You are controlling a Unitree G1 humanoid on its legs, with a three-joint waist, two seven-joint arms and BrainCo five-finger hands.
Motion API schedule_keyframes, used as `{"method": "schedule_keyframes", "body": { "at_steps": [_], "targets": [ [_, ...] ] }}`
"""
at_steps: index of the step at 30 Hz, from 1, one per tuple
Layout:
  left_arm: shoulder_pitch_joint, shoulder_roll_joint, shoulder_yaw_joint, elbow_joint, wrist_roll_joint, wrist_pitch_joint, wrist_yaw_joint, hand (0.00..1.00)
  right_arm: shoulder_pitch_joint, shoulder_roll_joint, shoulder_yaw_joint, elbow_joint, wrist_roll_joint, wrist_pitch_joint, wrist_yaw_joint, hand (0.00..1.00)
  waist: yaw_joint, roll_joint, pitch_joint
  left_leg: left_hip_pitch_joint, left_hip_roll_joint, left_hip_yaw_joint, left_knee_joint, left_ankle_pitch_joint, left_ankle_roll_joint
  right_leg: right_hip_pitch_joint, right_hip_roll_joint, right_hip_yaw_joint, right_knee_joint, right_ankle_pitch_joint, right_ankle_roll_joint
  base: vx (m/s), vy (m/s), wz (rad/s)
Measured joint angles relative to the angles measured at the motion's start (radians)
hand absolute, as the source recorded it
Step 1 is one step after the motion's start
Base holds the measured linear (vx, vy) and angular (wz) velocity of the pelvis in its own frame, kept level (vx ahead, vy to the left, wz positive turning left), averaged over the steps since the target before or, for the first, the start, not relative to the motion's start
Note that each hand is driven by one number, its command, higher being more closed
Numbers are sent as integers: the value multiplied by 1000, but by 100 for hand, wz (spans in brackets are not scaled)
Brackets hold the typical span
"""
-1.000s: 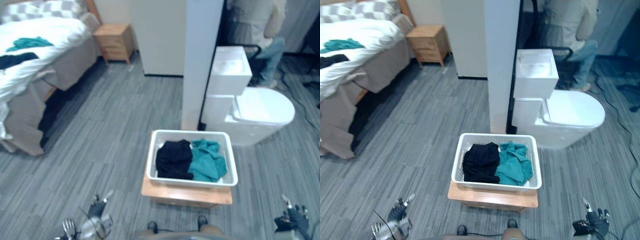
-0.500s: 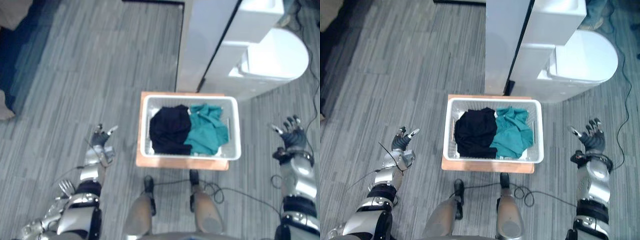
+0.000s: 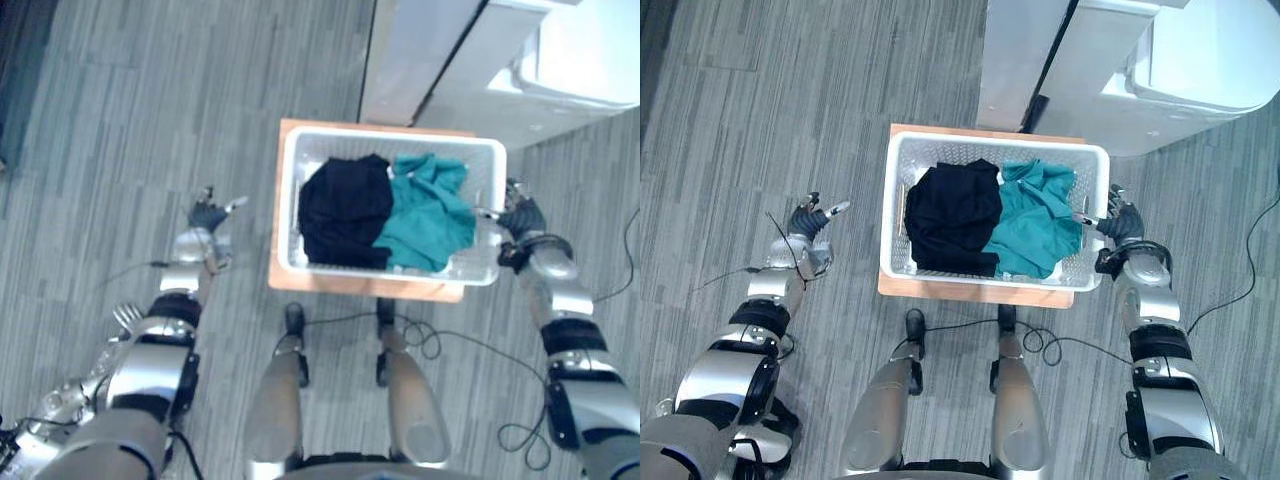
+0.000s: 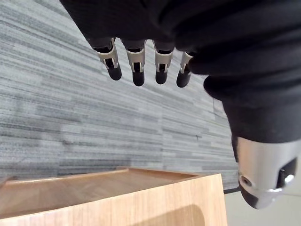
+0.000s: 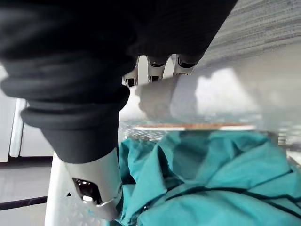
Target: Pick up the laundry basket with both hands and put the clothes into the washing machine.
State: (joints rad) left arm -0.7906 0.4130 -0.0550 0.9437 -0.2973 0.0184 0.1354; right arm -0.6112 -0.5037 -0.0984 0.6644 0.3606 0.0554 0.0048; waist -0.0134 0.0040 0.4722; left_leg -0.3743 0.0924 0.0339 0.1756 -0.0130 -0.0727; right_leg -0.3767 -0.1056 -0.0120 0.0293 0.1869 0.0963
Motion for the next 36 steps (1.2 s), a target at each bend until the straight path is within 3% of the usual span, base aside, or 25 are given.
{"method": "schedule_keyframes", "body": {
  "at_steps": [9,15,23,30,36],
  "targets": [
    [-38,-6,-103,-51,-5,-5,18,0,-56,29,74,69,-10,-6,-2,0,-4,-4,2,-4,0,4,-1,1,1,0,0,-3,-15,15,-6,1,-1,-1],
    [5,-100,-122,-194,-89,-41,69,0,-48,81,108,87,-18,-31,-2,0,-11,-4,2,-3,9,6,-1,5,-6,4,0,-6,-23,19,-8,2,-1,-1],
    [132,-142,-131,-356,-164,-67,129,0,39,97,104,87,-19,-41,-4,0,3,-4,2,32,12,-3,-29,24,-8,39,3,-19,-31,18,-9,-3,-2,5],
    [184,-156,-140,-426,-156,-67,126,0,101,107,64,63,-19,-46,-2,0,25,-5,2,32,7,-4,-38,29,-6,41,-2,-27,-36,18,-8,-5,6,2],
    [184,-153,-169,-424,-60,-60,101,0,110,106,56,59,-19,-46,-2,0,27,-11,-2,31,0,-8,-57,49,-5,41,-2,-40,-48,18,-8,5,-1,5]
  ]
}}
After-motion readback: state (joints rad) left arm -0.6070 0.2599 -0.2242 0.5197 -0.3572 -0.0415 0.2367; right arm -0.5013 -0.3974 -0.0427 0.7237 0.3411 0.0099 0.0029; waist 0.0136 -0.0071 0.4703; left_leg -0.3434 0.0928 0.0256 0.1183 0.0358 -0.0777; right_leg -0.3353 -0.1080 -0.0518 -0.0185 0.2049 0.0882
